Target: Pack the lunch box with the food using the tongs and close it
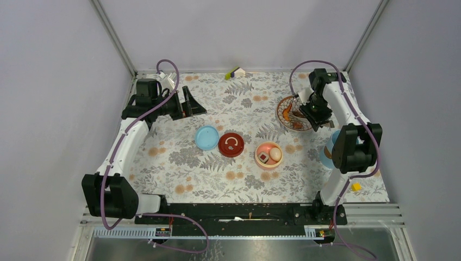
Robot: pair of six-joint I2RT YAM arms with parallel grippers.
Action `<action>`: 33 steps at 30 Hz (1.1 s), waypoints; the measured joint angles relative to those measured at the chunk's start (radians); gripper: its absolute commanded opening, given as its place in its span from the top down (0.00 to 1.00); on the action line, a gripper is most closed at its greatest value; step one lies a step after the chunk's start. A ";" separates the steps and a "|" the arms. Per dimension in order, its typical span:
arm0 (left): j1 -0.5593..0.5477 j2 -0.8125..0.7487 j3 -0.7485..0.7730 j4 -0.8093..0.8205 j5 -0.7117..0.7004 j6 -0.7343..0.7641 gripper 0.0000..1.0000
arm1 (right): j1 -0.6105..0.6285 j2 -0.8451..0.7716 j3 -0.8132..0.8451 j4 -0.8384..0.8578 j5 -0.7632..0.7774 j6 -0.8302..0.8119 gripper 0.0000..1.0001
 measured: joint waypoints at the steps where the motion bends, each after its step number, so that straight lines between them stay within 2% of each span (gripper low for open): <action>1: 0.000 0.000 0.000 0.000 0.000 0.000 0.01 | 0.000 0.000 0.002 0.000 0.000 0.000 0.66; 7: 0.000 0.000 0.000 0.000 0.000 0.000 0.01 | 0.000 -0.015 0.004 0.000 -0.001 0.000 0.70; 21: 0.000 0.000 0.000 0.000 -0.003 0.000 0.01 | 0.000 -0.170 0.003 0.009 -0.061 0.027 0.74; 26: 0.000 0.000 0.000 0.000 -0.003 0.000 0.01 | 0.000 -0.303 -0.039 0.054 -0.112 0.071 0.76; 33: 0.000 0.000 0.000 0.000 -0.003 0.000 0.01 | 0.000 -0.575 -0.171 0.087 -0.124 0.128 0.76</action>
